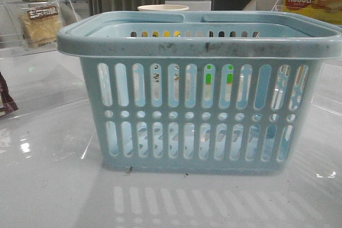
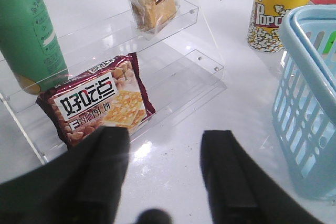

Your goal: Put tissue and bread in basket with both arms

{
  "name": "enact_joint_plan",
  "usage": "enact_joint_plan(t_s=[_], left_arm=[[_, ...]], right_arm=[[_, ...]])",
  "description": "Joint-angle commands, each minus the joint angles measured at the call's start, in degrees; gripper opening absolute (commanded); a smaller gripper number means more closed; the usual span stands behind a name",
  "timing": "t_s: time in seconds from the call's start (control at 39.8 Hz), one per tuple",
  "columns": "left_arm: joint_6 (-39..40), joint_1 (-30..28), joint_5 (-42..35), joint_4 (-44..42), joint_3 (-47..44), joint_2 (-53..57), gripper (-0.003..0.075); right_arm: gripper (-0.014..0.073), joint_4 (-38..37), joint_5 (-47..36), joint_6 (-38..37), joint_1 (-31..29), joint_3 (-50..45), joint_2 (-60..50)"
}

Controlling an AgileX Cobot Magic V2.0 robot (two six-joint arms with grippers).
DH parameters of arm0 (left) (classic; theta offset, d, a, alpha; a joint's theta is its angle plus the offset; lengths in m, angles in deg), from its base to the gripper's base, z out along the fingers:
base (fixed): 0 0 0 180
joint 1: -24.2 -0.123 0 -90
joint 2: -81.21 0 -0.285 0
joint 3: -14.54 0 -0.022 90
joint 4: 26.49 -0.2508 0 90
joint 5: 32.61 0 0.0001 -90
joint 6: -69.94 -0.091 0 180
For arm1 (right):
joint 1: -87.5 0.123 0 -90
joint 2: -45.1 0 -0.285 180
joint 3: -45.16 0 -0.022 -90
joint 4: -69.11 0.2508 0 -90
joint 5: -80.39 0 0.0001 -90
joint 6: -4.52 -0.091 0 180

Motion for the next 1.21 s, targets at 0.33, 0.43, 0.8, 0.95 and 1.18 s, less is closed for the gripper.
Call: enact_joint_plan(t_s=[0.33, 0.43, 0.8, 0.95, 1.18], left_arm=[[0.51, 0.07, -4.22, 0.73, 1.67, -0.48, 0.0506], [0.51, 0.07, -4.22, 0.73, 1.67, -0.48, 0.0506], [0.51, 0.07, -4.22, 0.73, 1.67, -0.48, 0.0506], [0.51, 0.07, -4.22, 0.73, 1.67, -0.48, 0.0506], [0.51, 0.07, -4.22, 0.73, 1.67, -0.48, 0.0506]], right_arm=[[0.0605, -5.49, 0.16, -1.47, -3.42, 8.46, 10.82], [0.0605, -5.23, 0.87, -1.47, -4.99, 13.55, 16.94], [0.0605, 5.97, 5.2, 2.9, -9.06, 34.84, 39.84], [0.0605, 10.94, 6.77, 7.11, -9.06, 42.56, 48.97], [0.0605, 9.98, 6.42, 7.16, -9.06, 50.28, 57.61]])
